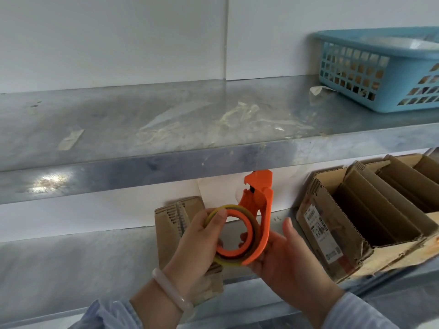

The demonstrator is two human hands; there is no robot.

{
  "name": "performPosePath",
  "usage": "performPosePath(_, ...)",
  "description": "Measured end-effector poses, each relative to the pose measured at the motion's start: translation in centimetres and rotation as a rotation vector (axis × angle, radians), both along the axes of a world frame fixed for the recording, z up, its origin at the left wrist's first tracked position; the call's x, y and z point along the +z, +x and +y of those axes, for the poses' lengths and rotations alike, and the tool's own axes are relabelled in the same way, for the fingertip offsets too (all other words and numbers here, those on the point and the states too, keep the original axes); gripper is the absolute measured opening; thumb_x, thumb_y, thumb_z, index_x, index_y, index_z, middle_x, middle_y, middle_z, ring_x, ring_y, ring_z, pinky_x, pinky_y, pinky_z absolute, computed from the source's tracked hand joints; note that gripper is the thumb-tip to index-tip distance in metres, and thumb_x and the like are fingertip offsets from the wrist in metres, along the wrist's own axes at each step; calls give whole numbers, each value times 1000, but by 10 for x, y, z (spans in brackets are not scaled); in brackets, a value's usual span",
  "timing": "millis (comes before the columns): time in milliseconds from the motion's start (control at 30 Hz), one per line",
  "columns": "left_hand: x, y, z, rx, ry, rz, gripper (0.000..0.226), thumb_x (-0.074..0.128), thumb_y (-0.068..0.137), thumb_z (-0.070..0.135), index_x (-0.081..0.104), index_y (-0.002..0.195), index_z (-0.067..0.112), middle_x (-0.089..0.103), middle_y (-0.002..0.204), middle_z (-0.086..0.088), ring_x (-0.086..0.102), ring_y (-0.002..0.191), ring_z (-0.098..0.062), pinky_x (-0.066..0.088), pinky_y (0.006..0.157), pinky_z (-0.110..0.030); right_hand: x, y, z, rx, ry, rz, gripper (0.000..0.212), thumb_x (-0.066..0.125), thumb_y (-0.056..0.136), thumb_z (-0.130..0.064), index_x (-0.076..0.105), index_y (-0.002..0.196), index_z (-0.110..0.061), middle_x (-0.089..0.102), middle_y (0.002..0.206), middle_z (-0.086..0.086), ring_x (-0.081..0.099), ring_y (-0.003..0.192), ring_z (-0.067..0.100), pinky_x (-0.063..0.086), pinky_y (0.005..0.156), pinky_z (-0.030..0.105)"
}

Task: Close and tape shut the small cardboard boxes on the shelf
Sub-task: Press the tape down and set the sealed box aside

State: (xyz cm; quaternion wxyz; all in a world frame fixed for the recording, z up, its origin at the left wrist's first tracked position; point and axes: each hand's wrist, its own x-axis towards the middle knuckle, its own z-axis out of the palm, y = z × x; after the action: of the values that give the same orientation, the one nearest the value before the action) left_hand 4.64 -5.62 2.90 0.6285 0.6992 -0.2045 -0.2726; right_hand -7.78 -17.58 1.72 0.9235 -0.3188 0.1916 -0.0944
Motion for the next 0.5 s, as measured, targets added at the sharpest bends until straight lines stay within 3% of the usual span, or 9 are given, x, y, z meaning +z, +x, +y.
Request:
performPosePath(100, 3, -5, -2, -28, -44, 112, 39, 57, 84, 55, 64, 93, 17, 65, 66, 3, 61, 60, -13, 51, 60, -29, 2, 0, 2, -5, 102, -30, 61, 57, 81, -49, 67, 116, 1, 71, 95, 21, 72, 80, 29, 59, 65, 39)
performPosePath(167, 3, -12, -4, -80, -39, 99, 32, 50, 92, 43, 63, 98, 15, 65, 63, 9, 61, 59, -3, 49, 58, -20, 2, 1, 4, 3, 123, -120, 58, 69, 72, -43, 71, 112, -2, 72, 99, 22, 73, 83, 32, 60, 67, 41)
performPosePath(233, -1, -15, -5, -97, -23, 48, 42, 47, 89, 50, 63, 106, 15, 67, 72, 10, 63, 64, 1, 48, 62, -18, -2, 0, 2, -7, 125, -126, 67, 91, 56, -42, 73, 108, -3, 72, 94, 23, 73, 82, 33, 59, 70, 42)
performPosePath(267, -2, -16, -5, -102, -25, 23, 49, 47, 87, 56, 62, 109, 16, 68, 81, 7, 65, 71, -1, 50, 66, -19, -3, -1, 2, -5, 100, -122, 70, 92, 61, -40, 70, 114, -1, 72, 100, 25, 72, 90, 35, 58, 78, 45)
performPosePath(333, -6, -18, -6, -128, -44, 11, 58, 48, 86, 65, 62, 114, 16, 70, 93, -6, 68, 84, -12, 54, 76, -26, -6, -2, 0, -10, 50, -212, 58, 57, 98, -36, 46, 140, 3, 59, 129, 29, 57, 121, 39, 41, 106, 49)
performPosePath(367, -6, -19, -6, -140, -61, 9, 59, 49, 86, 65, 62, 114, 15, 69, 94, -10, 67, 84, -15, 55, 76, -28, -11, -5, -5, -54, 27, -232, 55, 38, 106, -35, 36, 145, 4, 53, 136, 29, 50, 129, 40, 32, 112, 50)
performPosePath(400, -5, -20, -6, -146, -81, 5, 57, 48, 88, 65, 61, 113, 15, 67, 90, -13, 66, 79, -15, 55, 73, -26, -9, -5, -3, -51, 16, -258, 54, 40, 106, -35, 40, 144, 4, 56, 133, 28, 53, 126, 40, 35, 110, 51)
performPosePath(433, -3, -21, -6, -144, -98, 1, 55, 47, 88, 63, 61, 112, 15, 66, 87, -13, 64, 74, -12, 54, 69, -23, -9, -4, -3, 16, 32, -257, 55, 62, 96, -36, 54, 135, 2, 64, 120, 27, 63, 111, 38, 46, 100, 50)
performPosePath(500, -1, -22, -6, -156, -112, -8, 57, 47, 85, 67, 59, 112, 18, 67, 89, -15, 64, 75, -11, 55, 69, -20, -6, -7, -7, 26, -15, -230, 68, 98, 50, -39, 75, 102, -1, 72, 87, 20, 72, 74, 30, 59, 71, 41)
